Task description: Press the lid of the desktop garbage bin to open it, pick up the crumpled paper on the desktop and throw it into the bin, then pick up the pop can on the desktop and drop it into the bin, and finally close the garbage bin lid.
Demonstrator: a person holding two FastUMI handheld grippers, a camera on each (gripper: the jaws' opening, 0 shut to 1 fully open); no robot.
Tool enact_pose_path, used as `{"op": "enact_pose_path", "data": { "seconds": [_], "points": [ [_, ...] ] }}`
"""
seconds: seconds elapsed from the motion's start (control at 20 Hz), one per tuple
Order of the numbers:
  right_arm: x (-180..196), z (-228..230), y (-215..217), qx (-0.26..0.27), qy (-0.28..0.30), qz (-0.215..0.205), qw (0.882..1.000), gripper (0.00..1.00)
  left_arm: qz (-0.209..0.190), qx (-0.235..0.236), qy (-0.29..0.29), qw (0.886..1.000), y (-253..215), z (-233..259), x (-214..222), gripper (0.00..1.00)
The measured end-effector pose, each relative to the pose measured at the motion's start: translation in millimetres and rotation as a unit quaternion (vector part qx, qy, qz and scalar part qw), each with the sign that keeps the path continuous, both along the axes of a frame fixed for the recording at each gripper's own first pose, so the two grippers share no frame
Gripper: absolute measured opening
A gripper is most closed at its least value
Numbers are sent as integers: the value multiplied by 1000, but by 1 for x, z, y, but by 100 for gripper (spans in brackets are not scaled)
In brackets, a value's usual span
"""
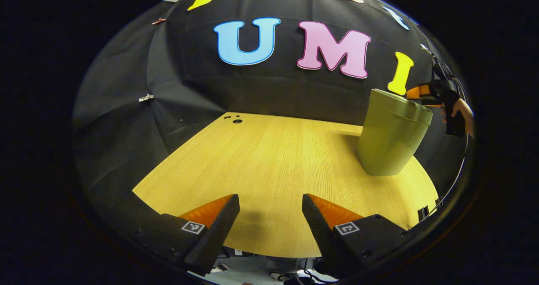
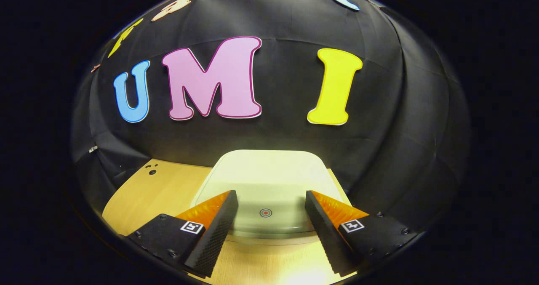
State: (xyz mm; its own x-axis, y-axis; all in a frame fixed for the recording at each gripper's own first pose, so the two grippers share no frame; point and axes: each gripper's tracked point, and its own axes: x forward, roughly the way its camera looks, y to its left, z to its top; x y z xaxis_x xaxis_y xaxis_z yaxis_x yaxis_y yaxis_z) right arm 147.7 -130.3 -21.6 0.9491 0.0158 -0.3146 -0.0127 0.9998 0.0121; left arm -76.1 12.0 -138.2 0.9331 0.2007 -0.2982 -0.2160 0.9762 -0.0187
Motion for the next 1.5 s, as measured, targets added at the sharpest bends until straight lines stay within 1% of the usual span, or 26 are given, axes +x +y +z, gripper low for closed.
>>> {"op": "enact_pose_path", "data": {
  "seconds": [0.15,0.35,0.45,0.55,0.6,0.7,0.8,0.9,1.05,1.15,1.25,1.4,1.5],
  "points": [
    [-1,-8,2,-2,-2,2,1000,100,-5,9,-4,1000,3,-2,-6,96],
    [1,-3,2,1,-16,0,1000,100,-3,18,-20,1000,13,2,-10,96],
    [-2,0,3,5,-23,-1,1000,100,4,11,-32,999,16,10,-8,96],
    [-13,3,-1,14,-25,-18,999,100,4,1,-52,999,15,24,-7,96],
    [-20,7,-1,22,-36,-31,999,100,3,1,-59,998,15,31,-6,96],
    [-33,14,10,42,-72,-36,996,99,0,9,-73,997,17,44,-1,96],
    [-54,19,8,34,-103,-48,993,99,-3,19,-85,996,19,57,3,96],
    [-74,22,19,32,-121,-41,991,99,-7,22,-98,995,21,70,7,96],
    [-103,19,36,28,-123,-18,992,98,-11,20,-114,993,23,86,9,96],
    [-123,22,45,34,-130,-14,991,99,-14,22,-120,992,24,94,7,96],
    [-145,20,57,38,-132,-1,990,99,-11,25,-124,992,29,99,2,96],
    [-170,11,69,22,-128,22,991,99,-14,21,-128,991,29,99,-14,96],
    [-183,7,77,33,-127,29,991,99,-16,22,-135,990,29,97,-25,96]
  ]
}}
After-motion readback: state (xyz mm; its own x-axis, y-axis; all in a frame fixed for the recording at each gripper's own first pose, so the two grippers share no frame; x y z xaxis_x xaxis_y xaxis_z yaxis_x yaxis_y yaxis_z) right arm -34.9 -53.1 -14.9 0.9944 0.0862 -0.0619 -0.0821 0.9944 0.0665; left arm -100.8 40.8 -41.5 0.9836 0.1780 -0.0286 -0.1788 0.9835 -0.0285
